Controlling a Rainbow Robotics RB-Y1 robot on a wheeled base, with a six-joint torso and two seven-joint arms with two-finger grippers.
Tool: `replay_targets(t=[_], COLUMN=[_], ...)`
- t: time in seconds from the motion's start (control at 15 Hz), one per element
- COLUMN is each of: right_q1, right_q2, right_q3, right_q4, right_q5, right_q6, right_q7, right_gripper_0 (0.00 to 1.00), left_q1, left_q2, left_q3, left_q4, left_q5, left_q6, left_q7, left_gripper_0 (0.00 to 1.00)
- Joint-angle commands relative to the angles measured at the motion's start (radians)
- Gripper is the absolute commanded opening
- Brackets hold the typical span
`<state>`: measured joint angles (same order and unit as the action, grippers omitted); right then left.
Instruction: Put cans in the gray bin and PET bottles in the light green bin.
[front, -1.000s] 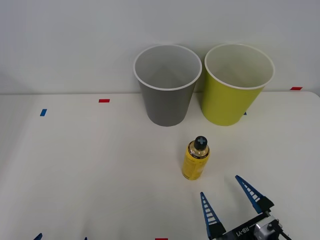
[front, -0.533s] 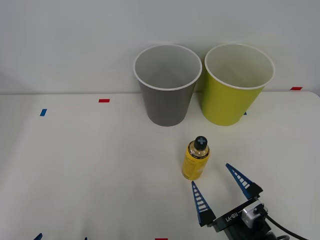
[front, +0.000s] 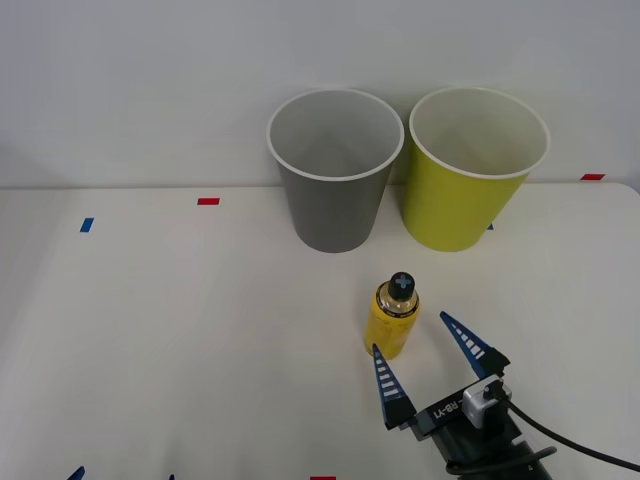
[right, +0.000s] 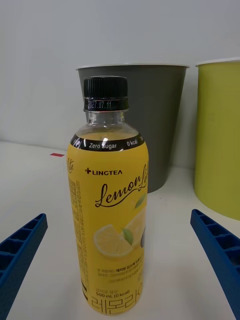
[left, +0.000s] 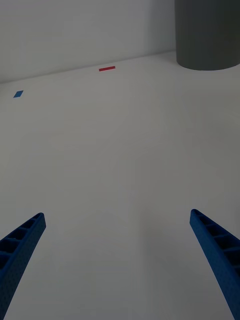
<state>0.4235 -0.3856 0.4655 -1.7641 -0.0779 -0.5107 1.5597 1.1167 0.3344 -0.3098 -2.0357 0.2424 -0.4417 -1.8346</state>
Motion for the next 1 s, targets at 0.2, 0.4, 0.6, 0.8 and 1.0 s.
replay_targets(t=[0.2, 0.4, 0.6, 0.8, 1.0], right_q1=[-0.028, -0.046, -0.077, -0.094, -0.12], right_q2=[0.024, 0.033, 0.045, 0.056, 0.071], right_q3=[-0.002, -0.001, -0.005, -0.008, -0.008], right_q4=[0.0, 0.0, 0.0, 0.0, 0.0], right_q5=[-0.019, -0.03, -0.039, -0.046, -0.046], right_q6=[0.034, 0.044, 0.084, 0.119, 0.166], right_q7=[-0.007, -0.015, -0.018, -0.02, -0.02], right_gripper_0=[1.0, 1.0, 1.0, 1.0, 1.0], left_q1=[0.0, 0.0, 0.0, 0.0, 0.0], left_q2=[0.0, 0.0, 0.0, 0.0, 0.0], left_q3=[0.0, 0.0, 0.0, 0.0, 0.0], left_q4=[0.0, 0.0, 0.0, 0.0, 0.0], left_q5=[0.0, 0.0, 0.0, 0.0, 0.0], left_q6=[0.0, 0.0, 0.0, 0.0, 0.0], left_q7=[0.0, 0.0, 0.0, 0.0, 0.0], left_gripper_0=[1.0, 1.0, 1.0, 1.0, 1.0])
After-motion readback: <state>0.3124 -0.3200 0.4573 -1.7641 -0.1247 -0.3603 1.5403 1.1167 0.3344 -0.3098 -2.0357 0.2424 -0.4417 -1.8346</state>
